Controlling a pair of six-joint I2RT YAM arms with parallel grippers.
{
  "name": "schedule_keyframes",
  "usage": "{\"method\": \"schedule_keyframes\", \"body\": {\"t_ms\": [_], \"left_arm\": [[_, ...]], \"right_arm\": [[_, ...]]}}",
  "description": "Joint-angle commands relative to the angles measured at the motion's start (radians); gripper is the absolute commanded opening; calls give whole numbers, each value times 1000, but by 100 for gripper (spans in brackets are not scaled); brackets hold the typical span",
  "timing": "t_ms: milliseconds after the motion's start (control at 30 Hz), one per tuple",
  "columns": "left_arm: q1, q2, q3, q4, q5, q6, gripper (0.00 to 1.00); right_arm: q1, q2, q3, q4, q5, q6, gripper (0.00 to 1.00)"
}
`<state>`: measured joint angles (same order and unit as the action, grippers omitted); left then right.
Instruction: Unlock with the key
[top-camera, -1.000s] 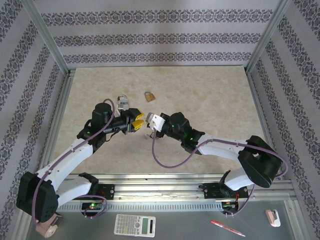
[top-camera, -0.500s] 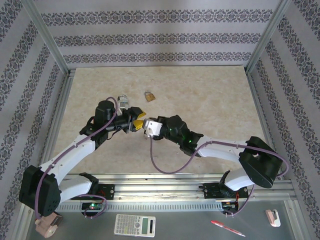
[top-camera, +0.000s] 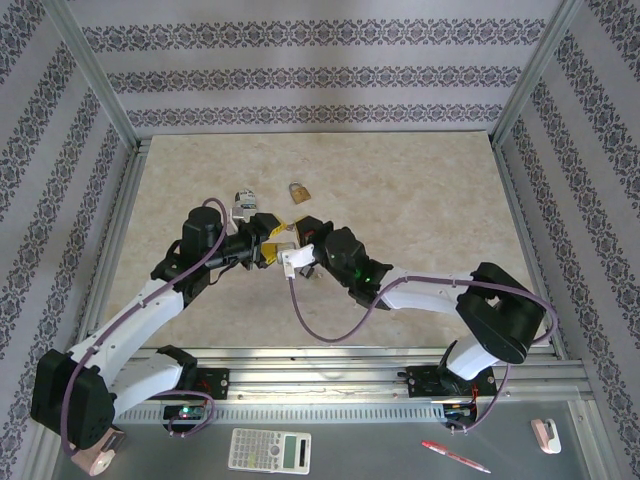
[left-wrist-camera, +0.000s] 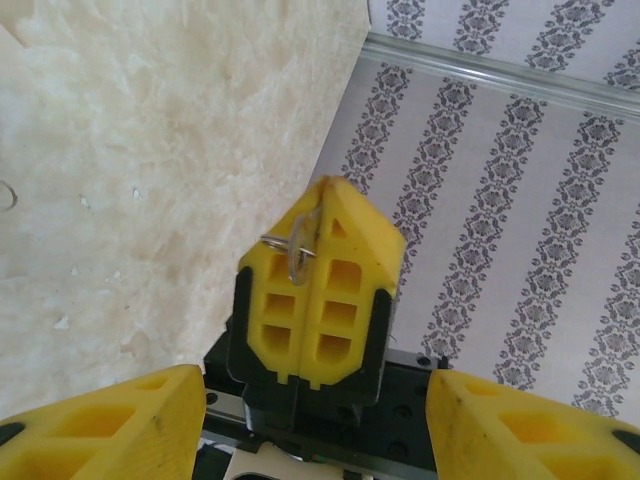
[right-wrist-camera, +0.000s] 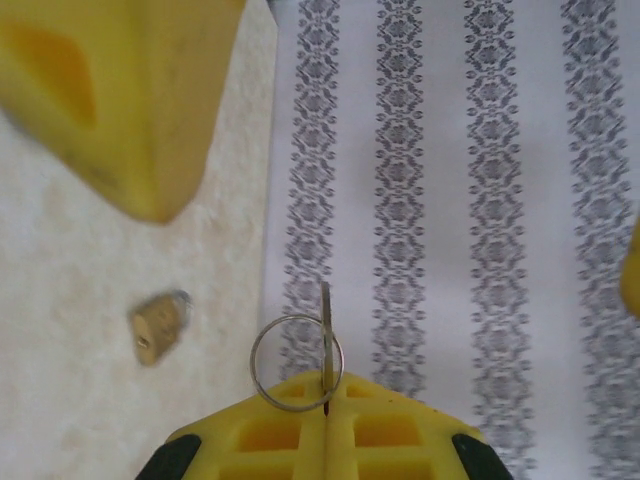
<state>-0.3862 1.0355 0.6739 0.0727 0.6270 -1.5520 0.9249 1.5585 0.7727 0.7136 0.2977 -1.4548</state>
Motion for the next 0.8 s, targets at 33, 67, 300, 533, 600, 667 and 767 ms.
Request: {"method": "schedule_keyframes", "body": {"t_ms": [33, 67, 300, 533, 600, 667, 767], "left_arm": [[-10, 4, -113, 268, -58, -79, 53], [-8, 12, -127, 326, -54, -97, 51], [-13, 43, -178, 559, -33, -121, 44], [-14, 31, -191, 669, -46, -88, 33], [-14, 21, -201, 668, -43, -88, 32], [-14, 18, -206, 679, -33, -82, 33], [-14, 27, -206, 729, -18, -76, 33]], "right_arm": [[3, -20, 50, 79, 62, -207, 0], [4, -20, 48, 82, 66, -215, 0], [47, -15, 40, 85, 98, -249, 0], [74, -11, 46, 84, 113, -249, 0], [74, -12, 51, 84, 114, -249, 0], [76, -14, 53, 83, 113, -252, 0], [85, -14, 50, 88, 110, -257, 0]]}}
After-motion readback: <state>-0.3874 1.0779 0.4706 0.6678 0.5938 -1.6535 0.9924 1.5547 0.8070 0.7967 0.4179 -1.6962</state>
